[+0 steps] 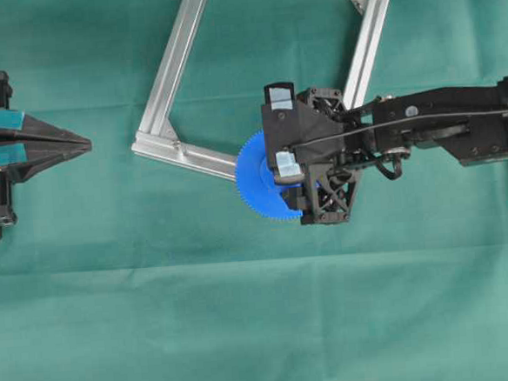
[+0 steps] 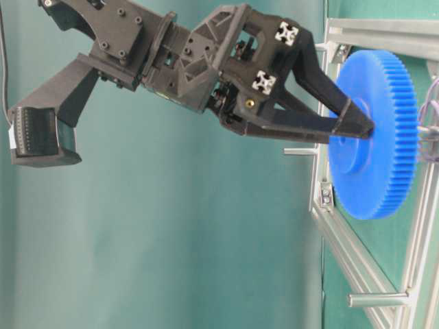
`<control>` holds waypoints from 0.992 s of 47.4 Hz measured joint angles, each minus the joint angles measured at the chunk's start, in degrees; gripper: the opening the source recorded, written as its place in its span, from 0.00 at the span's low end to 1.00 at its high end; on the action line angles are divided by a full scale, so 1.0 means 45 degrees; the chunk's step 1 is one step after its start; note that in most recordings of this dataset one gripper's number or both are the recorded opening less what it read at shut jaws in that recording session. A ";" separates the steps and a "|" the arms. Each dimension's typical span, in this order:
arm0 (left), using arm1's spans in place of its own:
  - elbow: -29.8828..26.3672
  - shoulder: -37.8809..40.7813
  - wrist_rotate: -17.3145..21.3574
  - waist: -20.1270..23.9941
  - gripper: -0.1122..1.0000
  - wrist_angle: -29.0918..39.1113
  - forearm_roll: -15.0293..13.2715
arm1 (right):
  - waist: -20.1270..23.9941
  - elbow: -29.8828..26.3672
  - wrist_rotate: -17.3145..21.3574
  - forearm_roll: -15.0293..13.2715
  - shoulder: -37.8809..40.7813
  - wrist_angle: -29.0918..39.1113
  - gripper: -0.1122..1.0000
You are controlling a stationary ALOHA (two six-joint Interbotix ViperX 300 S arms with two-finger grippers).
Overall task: Find the location of the shaft and insert the gear.
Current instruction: 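Align the gear's center hole with the metal shaft using the right gripper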
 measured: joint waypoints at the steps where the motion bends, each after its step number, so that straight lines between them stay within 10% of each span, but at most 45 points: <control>1: 0.0000 0.0000 0.0000 0.0000 0.11 0.0000 0.0000 | 0.0020 0.0000 -0.0020 0.0020 0.0000 0.0000 0.72; 47: 0.0020 0.0000 -0.0020 0.0020 0.11 0.0039 0.0000 | -0.0430 0.0527 -0.0020 -0.0078 -0.0273 -0.0566 0.72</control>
